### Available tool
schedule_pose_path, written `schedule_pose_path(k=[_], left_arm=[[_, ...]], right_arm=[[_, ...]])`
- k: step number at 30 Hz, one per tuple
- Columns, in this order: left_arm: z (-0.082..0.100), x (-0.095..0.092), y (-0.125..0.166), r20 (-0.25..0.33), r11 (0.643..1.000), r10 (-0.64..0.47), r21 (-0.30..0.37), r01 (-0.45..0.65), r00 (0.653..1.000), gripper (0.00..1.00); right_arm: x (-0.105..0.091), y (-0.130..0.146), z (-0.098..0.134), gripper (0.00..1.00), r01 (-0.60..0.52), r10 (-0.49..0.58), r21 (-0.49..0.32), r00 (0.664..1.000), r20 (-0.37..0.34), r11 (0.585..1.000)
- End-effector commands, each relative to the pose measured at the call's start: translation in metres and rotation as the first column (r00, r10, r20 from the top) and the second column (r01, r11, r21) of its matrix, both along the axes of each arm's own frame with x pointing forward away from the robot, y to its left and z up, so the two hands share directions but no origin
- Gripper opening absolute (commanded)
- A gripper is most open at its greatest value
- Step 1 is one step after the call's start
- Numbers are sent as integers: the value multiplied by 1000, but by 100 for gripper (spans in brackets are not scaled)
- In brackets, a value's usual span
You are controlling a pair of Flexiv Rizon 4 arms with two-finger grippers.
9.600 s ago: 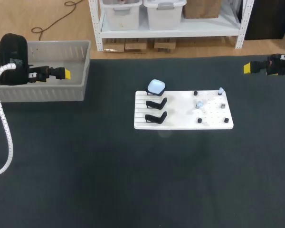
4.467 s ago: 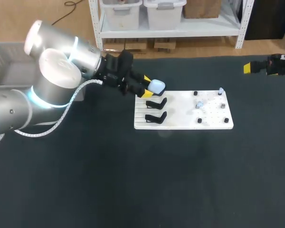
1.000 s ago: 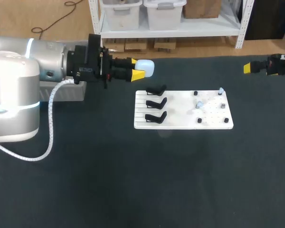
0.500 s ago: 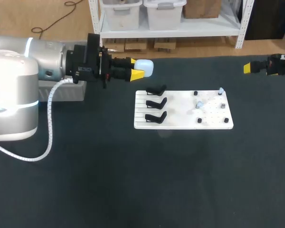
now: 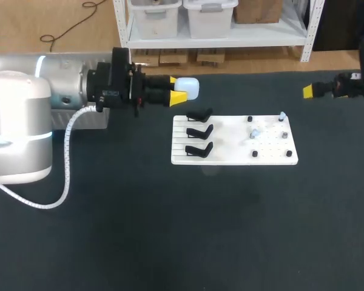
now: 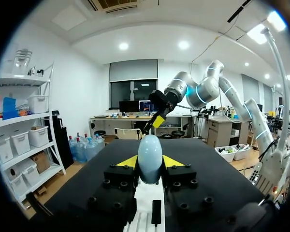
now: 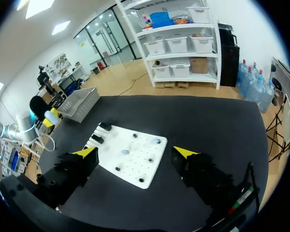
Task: Pick up each earbud case from the left stands, insert the matching earbuds, close the lid, and place the case in the box.
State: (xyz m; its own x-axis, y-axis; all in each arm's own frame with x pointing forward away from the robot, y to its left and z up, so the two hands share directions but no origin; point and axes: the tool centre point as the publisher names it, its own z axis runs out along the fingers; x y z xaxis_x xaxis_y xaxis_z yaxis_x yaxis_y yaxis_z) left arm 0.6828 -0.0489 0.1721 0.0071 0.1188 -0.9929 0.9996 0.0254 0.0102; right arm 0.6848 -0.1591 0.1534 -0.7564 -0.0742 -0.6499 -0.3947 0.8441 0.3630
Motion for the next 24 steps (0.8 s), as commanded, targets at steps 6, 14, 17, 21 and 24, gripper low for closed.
schedule_pose_path(k=[6, 14, 17, 21, 24], left_arm=[[-4, -5, -2, -5, 1000, 1, -13, -1, 1000, 0], [-7, -8, -3, -16, 999, -1, -48, 0, 1000, 0], [-9, -9, -4, -15, 998, -8, -60, 7, 1000, 0], [-9, -9, -6, -13, 997, -21, -69, 20, 1000, 0], [-9, -9, -6, -11, 997, -27, -74, 26, 1000, 0]], right_arm=[[-27, 36, 17, 100, -51, 51, -28, 999, 10, 998], [-43, 67, 27, 100, -94, 94, -45, 996, -6, 995], [-46, 76, 29, 100, -110, 109, -52, 994, -16, 993], [-52, 91, 31, 100, -132, 131, -60, 991, -22, 989], [-57, 101, 32, 100, -158, 157, -64, 987, -26, 985]])
